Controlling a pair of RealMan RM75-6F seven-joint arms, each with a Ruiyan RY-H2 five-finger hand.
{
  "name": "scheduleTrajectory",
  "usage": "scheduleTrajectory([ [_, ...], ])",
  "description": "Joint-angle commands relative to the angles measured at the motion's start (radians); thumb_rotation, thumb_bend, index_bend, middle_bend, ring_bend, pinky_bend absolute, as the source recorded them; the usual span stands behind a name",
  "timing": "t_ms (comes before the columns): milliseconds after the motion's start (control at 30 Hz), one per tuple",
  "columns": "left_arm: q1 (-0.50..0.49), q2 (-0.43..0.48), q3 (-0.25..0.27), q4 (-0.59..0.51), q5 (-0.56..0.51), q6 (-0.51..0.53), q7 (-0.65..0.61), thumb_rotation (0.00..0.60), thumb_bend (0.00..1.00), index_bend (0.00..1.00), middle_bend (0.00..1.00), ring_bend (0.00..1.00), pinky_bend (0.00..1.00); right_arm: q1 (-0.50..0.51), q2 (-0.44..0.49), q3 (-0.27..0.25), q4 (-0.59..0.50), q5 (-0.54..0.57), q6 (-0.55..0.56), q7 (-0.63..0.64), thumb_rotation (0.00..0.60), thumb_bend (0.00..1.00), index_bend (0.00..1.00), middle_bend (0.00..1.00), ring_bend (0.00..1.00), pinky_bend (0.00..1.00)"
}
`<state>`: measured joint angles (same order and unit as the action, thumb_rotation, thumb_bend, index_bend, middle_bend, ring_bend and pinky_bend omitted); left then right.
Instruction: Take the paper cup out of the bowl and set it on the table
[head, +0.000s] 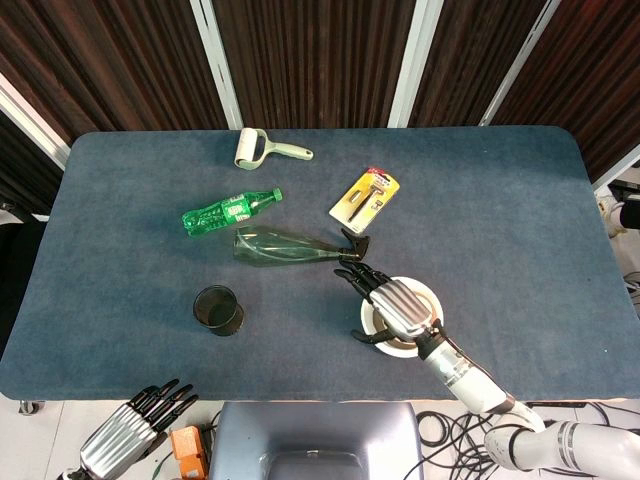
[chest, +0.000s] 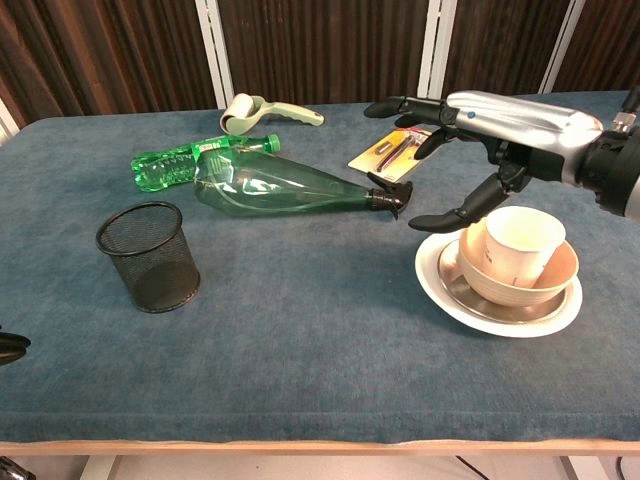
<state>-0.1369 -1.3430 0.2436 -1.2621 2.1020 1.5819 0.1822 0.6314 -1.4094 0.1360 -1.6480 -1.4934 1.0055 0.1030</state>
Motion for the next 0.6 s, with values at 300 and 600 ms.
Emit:
scheduleTrajectory([
  [300, 0.002, 0.003, 0.005, -0.002, -0.008, 0.009, 0.005, 0.600, 0.33, 0.00, 0.12, 0.12, 0.33, 0.004, 0.002, -0.014, -0.002, 0.005, 0.003, -0.008, 0.600, 0.16, 0.01, 0.00, 0.00, 0.19],
  [600, 0.004, 0.008, 0.007, -0.003, -0.013, 0.021, 0.003, 0.600, 0.33, 0.00, 0.12, 0.12, 0.33, 0.000, 0.017, -0.040, -0.011, 0.012, -0.006, -0.045, 0.600, 0.16, 0.01, 0.00, 0.00, 0.19],
])
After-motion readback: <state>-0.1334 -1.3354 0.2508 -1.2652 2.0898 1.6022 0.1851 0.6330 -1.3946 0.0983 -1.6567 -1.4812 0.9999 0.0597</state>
